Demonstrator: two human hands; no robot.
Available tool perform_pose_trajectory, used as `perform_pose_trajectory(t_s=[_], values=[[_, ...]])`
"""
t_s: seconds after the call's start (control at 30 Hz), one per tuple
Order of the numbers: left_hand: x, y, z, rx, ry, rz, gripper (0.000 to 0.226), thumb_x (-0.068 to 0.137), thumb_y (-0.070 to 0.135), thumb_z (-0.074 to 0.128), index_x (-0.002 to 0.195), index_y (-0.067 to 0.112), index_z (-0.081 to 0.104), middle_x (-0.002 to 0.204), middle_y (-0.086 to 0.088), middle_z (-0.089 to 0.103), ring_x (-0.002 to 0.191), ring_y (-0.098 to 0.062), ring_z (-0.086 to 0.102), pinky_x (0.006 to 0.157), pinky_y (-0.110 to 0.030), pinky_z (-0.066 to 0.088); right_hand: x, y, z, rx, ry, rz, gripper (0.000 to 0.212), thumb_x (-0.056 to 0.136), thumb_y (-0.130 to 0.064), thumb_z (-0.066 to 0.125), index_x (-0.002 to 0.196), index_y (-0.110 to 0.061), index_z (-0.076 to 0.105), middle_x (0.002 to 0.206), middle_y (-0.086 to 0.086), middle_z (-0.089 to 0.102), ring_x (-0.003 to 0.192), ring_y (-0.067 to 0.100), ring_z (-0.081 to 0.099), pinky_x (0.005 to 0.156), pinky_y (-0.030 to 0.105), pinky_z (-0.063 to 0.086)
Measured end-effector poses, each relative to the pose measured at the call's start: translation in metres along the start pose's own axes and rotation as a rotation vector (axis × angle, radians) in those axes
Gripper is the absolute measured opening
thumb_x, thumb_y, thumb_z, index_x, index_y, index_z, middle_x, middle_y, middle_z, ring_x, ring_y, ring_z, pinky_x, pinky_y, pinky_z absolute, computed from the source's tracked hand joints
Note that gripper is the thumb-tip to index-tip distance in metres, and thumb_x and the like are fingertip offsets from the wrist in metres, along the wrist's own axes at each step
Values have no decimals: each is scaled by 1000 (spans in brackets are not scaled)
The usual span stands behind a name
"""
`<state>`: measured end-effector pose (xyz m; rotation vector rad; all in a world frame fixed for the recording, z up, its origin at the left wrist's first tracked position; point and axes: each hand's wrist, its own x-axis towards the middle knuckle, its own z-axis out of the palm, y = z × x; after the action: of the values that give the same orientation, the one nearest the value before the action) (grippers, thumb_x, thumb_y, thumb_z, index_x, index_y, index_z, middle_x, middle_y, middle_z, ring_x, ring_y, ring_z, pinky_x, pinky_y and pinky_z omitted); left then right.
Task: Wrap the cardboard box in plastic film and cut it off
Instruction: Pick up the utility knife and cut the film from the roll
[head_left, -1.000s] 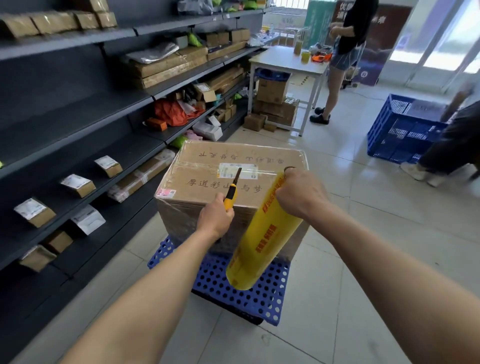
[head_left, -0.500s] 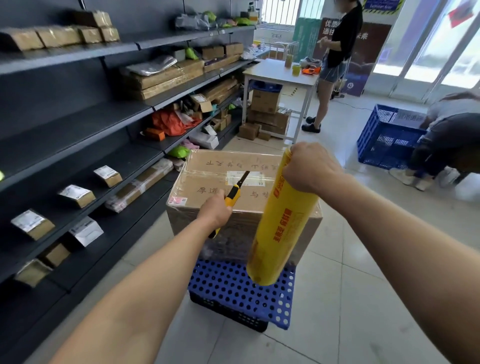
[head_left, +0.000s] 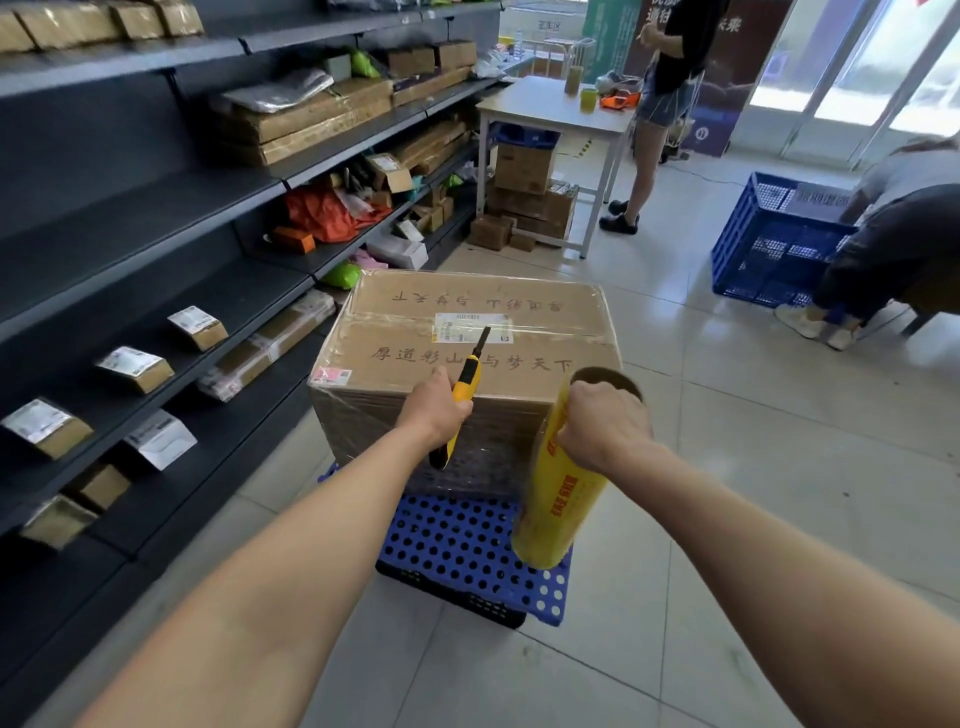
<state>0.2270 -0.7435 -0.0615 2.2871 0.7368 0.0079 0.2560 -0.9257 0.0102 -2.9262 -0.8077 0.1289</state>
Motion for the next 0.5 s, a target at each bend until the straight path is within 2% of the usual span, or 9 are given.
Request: perform_pose_trajectory(t_s=[0.17,0.33,0.4,0.5], values=[[6,4,4,1,0,19,16,92,23,56,101,14,47,95,-6,57,83,-23,56,71,-36,46,1,-3,31,9,-110,-31,5,88,-16,54,87,-14,58,78,1,60,74,22,62,73,35,53],[20,5,-2,-30,12,31,19,92,24,56,104,13,48,98,-7,57,89,-26,58,76,-38,47,6,-11,42,7,-52,-90,9,89,-20,50,93,-14,55,77,-2,52,73,22,55,78,35,42],[28,7,-3,-64,13,39,21,91,25,57,106,12,49,99,-7,57,89,-25,57,73,-36,46,12,-13,38,5,-18,-83,7,87,-20,52,91,-14,53,76,-2,53,75,23,59,78,35,42],[38,13,-2,-106,11,41,18,92,25,57,102,12,50,95,-4,56,85,-21,54,69,-31,42,19,-13,31,13,-57,-69,12,86,-22,56,93,-12,58,77,0,57,77,23,60,77,35,44]])
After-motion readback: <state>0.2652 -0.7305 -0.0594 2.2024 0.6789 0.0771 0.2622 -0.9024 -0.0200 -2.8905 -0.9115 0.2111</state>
